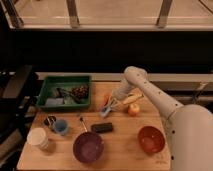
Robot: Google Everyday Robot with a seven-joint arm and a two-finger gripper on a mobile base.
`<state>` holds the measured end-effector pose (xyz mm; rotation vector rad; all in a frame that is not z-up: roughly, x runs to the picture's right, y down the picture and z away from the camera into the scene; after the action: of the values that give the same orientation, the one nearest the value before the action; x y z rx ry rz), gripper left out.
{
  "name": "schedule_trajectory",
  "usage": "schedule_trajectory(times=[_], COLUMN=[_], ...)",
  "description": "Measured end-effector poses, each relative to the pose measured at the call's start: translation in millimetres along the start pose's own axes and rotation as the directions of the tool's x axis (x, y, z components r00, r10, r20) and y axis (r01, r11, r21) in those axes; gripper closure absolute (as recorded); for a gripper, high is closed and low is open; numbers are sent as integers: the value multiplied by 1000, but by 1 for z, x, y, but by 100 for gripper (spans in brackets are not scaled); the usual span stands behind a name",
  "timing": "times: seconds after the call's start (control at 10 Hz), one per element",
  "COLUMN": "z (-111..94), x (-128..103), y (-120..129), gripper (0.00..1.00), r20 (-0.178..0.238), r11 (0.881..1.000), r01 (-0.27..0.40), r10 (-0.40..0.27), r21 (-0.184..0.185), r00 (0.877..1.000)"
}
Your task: Place towel in red bowl
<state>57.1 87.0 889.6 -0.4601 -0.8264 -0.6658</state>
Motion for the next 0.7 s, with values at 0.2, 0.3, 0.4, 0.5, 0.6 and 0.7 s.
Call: schedule_trajectory(times=[0.2,0.3,0.4,0.5,0.6,0.7], z=[-37,-53,-77,-93,-104,-115], x=[-11,-16,-24,-29,-37,-47], y=[0,1,11,25,41,58], gripper=[92,92,92,92,92,92], r20=[-15,-18,-18,-17,-18,-20], r11=[999,998,996,995,995,995], r01=[10,16,24,27,29,27], r10=[-9,-15,-23,-26,-27,-25], r21=[50,67,87,94,94,92], r00=[1000,1000,1000,1000,999,999])
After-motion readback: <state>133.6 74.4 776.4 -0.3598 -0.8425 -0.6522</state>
